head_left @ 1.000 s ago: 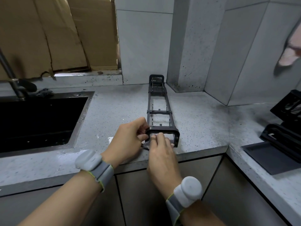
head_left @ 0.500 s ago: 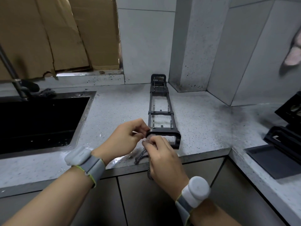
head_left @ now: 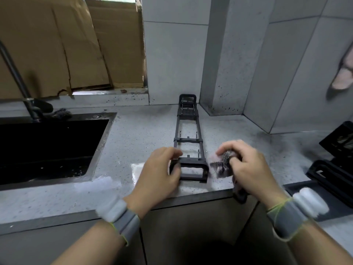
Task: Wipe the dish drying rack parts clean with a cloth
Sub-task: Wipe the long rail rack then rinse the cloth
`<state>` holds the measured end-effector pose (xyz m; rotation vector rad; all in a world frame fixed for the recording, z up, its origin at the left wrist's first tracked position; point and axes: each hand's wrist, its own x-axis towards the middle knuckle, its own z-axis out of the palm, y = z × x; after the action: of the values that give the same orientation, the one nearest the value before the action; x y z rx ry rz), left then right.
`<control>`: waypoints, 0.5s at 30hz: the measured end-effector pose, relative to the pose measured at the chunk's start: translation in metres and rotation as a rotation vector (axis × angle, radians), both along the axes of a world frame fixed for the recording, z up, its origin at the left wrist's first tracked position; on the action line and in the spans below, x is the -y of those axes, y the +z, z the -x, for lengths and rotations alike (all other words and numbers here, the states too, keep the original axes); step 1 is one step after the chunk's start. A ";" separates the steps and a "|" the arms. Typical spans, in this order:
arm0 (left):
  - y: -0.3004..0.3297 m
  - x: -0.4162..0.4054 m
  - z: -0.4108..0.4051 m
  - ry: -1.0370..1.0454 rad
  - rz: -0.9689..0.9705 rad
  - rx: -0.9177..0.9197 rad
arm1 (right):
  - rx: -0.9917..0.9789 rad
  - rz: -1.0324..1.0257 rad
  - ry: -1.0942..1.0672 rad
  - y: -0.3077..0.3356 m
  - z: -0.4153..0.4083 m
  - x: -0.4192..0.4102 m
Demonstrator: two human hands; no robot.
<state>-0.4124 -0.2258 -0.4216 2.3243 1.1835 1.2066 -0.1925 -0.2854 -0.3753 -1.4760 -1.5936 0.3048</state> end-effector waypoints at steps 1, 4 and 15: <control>0.003 0.004 -0.013 -0.011 -0.070 -0.022 | -0.018 0.020 -0.017 0.004 -0.008 -0.006; 0.006 0.009 -0.057 0.004 -0.233 -0.141 | 0.039 0.046 -0.057 0.010 -0.027 -0.031; -0.010 -0.003 -0.028 0.033 -0.189 -0.170 | 0.124 0.100 0.056 -0.001 -0.027 -0.087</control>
<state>-0.3841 -0.2233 -0.4317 2.6018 1.2133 1.1989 -0.1650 -0.1987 -0.3763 -1.5544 -1.7429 0.3349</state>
